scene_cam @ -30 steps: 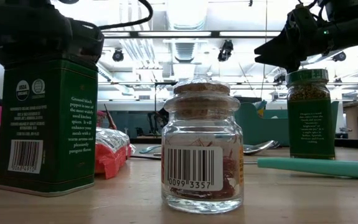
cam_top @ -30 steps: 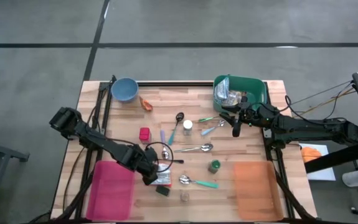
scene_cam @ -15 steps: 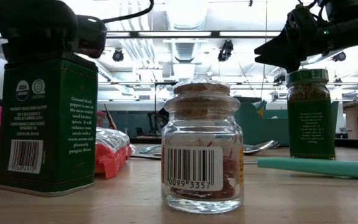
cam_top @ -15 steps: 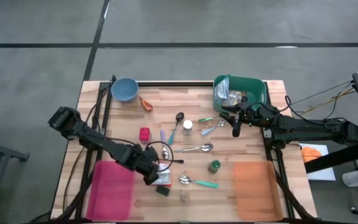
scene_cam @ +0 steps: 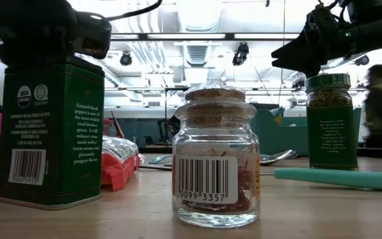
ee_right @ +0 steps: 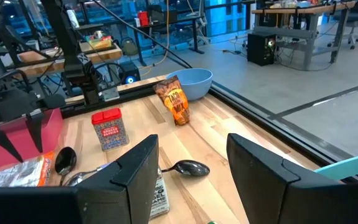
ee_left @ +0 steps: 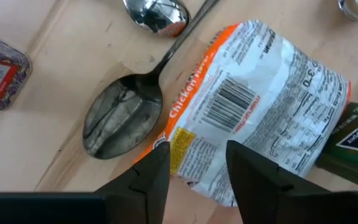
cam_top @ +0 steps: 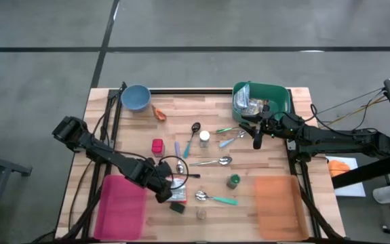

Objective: Pick & Place Food Item
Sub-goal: Put the orange noodle pack into the green bin

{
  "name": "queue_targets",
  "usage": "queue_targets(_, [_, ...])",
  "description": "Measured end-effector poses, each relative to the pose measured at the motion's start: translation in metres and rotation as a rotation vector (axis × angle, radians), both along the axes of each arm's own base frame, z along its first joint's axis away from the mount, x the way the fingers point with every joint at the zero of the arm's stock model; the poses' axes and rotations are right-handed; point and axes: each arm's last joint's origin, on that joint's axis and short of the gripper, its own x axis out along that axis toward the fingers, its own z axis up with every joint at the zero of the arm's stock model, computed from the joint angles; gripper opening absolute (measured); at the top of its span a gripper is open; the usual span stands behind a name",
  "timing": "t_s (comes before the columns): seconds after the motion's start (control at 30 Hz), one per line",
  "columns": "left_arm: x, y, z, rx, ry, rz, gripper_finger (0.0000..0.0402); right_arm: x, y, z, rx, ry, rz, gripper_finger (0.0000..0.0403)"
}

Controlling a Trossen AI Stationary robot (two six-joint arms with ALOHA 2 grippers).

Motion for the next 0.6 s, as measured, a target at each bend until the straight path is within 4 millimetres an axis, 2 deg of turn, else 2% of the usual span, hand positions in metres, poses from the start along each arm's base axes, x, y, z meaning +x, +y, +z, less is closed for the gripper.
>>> queue_targets(0.23, [-0.0003, -0.0008, 0.0001, 0.001, -0.003, -0.003, 0.0195, 0.0, 0.0, 0.0, -0.001, 0.001, 0.0, 0.0187])
queue_targets(0.6, [0.0, -0.0008, 0.0004, 0.009, -0.01, 0.0, 0.0198, 0.0, 0.0, 0.0, -0.001, 0.001, 0.0, 0.0187])
